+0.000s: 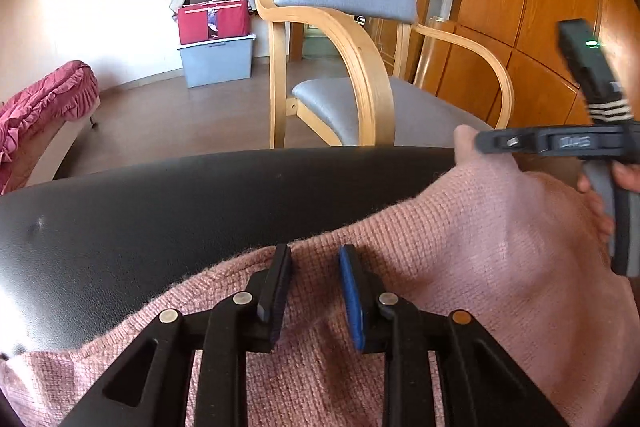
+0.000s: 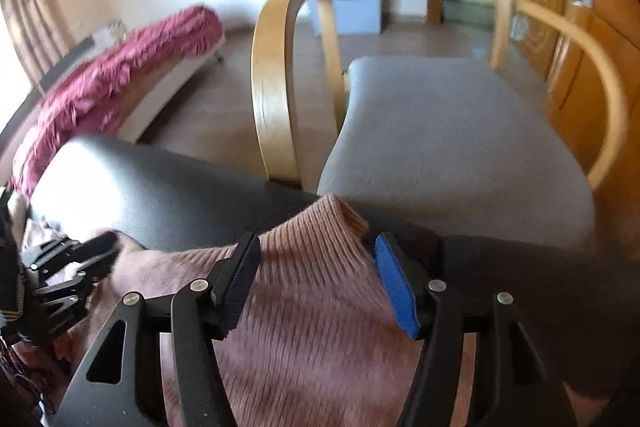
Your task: Fold clothes
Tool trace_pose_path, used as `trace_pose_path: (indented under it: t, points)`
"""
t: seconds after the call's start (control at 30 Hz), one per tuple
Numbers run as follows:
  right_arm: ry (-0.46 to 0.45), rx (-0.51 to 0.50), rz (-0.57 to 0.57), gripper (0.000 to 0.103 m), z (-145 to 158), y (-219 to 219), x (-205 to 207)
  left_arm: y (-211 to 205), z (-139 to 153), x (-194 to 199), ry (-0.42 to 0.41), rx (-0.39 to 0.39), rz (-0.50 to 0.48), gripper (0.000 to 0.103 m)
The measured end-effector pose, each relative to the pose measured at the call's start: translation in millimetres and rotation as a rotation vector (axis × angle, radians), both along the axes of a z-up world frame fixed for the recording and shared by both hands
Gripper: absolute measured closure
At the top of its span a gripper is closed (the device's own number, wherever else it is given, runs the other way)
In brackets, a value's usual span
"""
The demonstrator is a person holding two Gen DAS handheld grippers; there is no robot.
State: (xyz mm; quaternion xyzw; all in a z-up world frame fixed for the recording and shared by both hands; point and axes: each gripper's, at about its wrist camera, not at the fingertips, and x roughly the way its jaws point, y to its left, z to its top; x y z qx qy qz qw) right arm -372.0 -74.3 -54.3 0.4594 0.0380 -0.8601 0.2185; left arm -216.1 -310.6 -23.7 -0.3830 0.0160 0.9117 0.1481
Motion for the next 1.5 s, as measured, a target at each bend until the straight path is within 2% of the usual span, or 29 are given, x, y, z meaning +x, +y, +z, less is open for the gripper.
trace_pose_path:
  t: [0.07,0.13,0.17,0.2,0.27,0.4,0.5,0.7,0.83,0.93,1.0,1.13,1.27,1.37,1.5]
  points:
    - [-0.037,0.038,0.019,0.04,-10,-7,-11,4,0,-1,0.009,-0.02,0.001,0.079]
    - [-0.041,0.026,0.021,0.04,-13,-7,-13,4,2,0,0.015,-0.027,0.006,0.079]
    - [-0.043,0.019,0.022,0.044,-15,-7,-14,3,2,1,0.018,-0.028,0.009,0.079]
    - [-0.046,0.009,0.023,0.051,-16,-7,-15,3,3,2,0.021,-0.029,0.011,0.079]
    - [-0.049,-0.035,0.032,0.086,-14,-7,-9,2,5,4,0.027,-0.032,0.017,0.079]
    - [0.051,-0.052,0.04,0.088,8,-4,28,1,9,8,0.04,-0.037,0.028,0.079]
    - [0.214,-0.011,0.088,0.088,30,-7,81,0,11,11,0.049,-0.041,0.037,0.079]
    - [0.398,0.056,0.216,0.09,38,-10,199,-3,21,21,0.107,-0.052,0.075,0.079]
    - [0.315,0.087,0.272,0.09,-3,-16,249,-11,34,34,0.181,-0.022,0.095,0.079]
    - [0.281,0.138,0.272,0.091,-21,-20,257,-5,44,46,0.193,-0.007,-0.004,0.079]
    - [0.304,0.162,0.275,0.091,-22,-25,262,0,50,55,0.196,0.0,-0.08,0.079]
    - [0.317,0.211,0.27,0.091,-28,-30,264,28,55,50,0.137,-0.068,-0.224,0.079]
    - [0.306,0.191,0.269,0.091,-27,-34,259,58,59,42,0.07,-0.145,-0.367,0.079]
    - [0.298,0.178,0.269,0.091,-26,-37,259,70,57,28,-0.029,-0.095,-0.464,0.077]
    - [0.286,0.159,0.267,0.091,-26,-36,258,74,51,16,-0.095,-0.044,-0.543,0.067]
